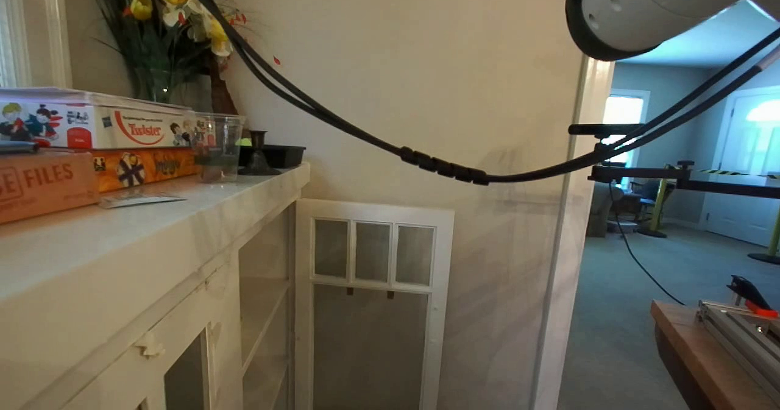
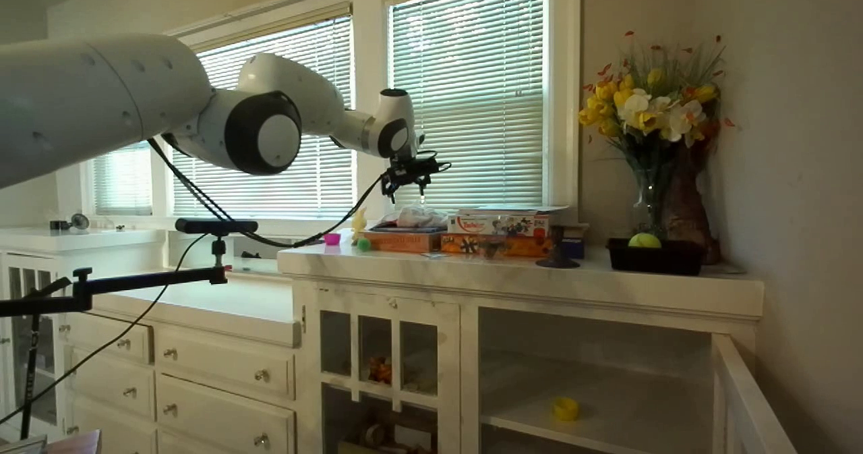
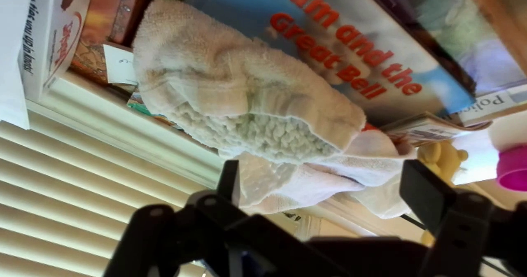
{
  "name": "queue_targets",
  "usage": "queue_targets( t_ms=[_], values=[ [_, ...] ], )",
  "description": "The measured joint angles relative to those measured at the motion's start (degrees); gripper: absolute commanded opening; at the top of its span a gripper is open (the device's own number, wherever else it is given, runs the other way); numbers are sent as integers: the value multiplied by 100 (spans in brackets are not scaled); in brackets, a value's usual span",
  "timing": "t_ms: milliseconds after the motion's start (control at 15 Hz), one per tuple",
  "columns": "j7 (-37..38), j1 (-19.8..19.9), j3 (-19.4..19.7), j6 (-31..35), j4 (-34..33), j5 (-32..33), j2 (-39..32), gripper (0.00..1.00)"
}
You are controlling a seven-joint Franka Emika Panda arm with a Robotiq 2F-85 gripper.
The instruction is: Pick up the towel and unfold it
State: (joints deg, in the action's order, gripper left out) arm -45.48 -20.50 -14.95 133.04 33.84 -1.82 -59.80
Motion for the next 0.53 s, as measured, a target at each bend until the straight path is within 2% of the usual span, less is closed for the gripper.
queue_targets(
  t_ms=[67, 267, 333, 467, 533],
  values=[
    [-138, -14, -13, 0, -116, 0, -98, 100],
    [-510, -81, -35, -6, -437, -3, -360, 89],
    [-597, -107, -41, -7, -533, -5, -434, 83],
    [-724, -158, -45, -11, -700, -12, -566, 59],
    [-762, -178, -48, -13, -766, -15, -625, 57]
  ],
)
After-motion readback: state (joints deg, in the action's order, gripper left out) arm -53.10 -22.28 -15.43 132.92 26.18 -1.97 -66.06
